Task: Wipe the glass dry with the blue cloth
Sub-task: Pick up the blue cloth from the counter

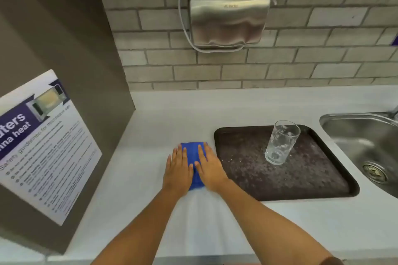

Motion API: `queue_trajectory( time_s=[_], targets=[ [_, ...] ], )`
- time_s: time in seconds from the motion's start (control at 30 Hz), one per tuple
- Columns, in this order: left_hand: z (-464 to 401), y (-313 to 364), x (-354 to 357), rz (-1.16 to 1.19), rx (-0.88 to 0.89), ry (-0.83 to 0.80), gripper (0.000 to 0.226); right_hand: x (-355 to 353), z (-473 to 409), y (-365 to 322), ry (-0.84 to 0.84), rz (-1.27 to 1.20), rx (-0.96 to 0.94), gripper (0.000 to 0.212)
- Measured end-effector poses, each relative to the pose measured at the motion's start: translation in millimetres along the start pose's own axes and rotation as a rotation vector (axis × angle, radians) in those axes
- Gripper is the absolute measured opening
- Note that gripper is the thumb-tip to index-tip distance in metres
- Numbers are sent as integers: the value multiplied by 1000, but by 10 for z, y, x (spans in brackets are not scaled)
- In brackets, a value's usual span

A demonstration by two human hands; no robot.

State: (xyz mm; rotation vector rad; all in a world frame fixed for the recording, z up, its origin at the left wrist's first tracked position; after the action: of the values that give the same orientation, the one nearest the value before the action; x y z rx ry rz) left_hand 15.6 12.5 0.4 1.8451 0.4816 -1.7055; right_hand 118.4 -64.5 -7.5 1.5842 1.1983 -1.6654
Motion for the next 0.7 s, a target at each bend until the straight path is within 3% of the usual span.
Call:
queue_trajectory(
  time_s=[0.27, 0.37, 0.53, 0.7],
  targets=[
    [-35, -36, 302, 146, -86, -121, 60, 285, -219, -25, -154, -116, 219, 58],
    [-55, -18, 310, 223, -110, -138, 58, 317, -233, -57, -121, -253, 306, 56],
    [-5, 135, 226, 715, -130, -118, 56, 182, -236, -175, 61, -547, 462, 41],
    [110, 238, 40, 925, -82, -34, 49, 68, -173, -209, 72, -672, 417, 40]
  ],
)
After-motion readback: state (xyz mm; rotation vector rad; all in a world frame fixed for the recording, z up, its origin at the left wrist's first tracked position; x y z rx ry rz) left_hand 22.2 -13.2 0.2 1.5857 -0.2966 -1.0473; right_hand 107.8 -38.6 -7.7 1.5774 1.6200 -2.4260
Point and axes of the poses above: each hand's wrist, its own z-axis away from the middle knuckle, its own x-axis out of the palm, y = z × x, the point moved 2 cm from there along -z, towards the middle knuckle, and after that the axes turned 3 degrees about z, right-handed, at the moved point
